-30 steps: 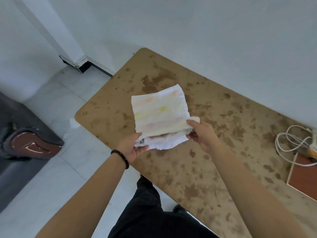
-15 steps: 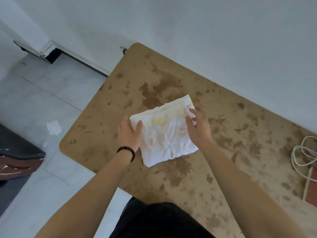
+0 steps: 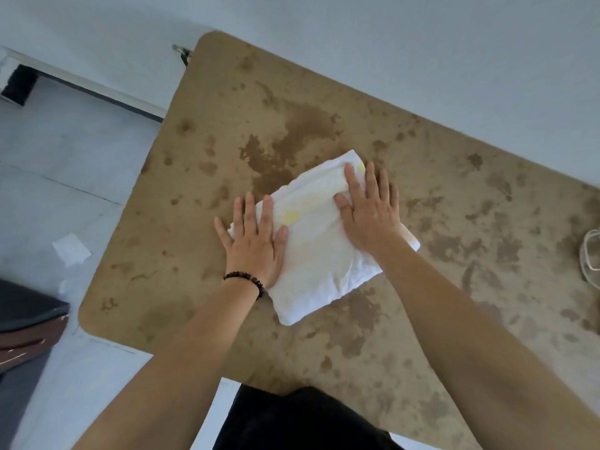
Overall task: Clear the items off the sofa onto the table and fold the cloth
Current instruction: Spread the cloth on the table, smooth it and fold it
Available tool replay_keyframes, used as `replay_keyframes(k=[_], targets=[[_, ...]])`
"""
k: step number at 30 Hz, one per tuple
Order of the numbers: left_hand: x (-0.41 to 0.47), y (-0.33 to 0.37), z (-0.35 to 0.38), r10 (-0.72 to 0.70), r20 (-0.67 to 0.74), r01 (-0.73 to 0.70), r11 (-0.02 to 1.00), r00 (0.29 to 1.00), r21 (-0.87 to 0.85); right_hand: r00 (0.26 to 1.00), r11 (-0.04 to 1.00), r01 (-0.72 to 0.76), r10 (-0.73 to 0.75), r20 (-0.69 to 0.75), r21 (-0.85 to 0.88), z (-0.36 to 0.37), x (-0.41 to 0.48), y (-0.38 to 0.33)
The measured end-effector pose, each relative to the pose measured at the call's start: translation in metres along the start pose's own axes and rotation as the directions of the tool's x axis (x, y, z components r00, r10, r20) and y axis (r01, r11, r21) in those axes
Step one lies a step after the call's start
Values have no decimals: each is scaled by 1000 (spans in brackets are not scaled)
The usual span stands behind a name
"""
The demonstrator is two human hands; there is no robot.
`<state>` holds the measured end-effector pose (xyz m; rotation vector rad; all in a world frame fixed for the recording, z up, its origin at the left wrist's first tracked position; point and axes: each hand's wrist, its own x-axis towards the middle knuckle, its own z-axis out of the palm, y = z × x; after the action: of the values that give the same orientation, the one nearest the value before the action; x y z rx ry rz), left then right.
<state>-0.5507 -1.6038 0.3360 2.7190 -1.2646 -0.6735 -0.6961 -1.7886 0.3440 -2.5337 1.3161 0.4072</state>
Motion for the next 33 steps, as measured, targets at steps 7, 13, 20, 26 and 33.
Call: replay_keyframes(k=[7,13,20,26,33], targets=[[2,0,-41,81,97,-78,996,992,-41,970,958,-48,112,-215,284,-32,-83,-13],[58,38,-75,135,186,-120,989,973,-90,669,147,-528,678,303,837,-15,-175,-33],[60,69,-65,172,462,-119,983,870,-142,723,-278,-478,414,553,833,2,-163,-48],[-15,42,-74,169,354,71,815,920,-575,791,-208,-401,412,452,892,-10,-174,-38],[-132,28,-115,-177,41,118,449,983,-886,948,145,-246,243,207,958,-79,-221,-18]])
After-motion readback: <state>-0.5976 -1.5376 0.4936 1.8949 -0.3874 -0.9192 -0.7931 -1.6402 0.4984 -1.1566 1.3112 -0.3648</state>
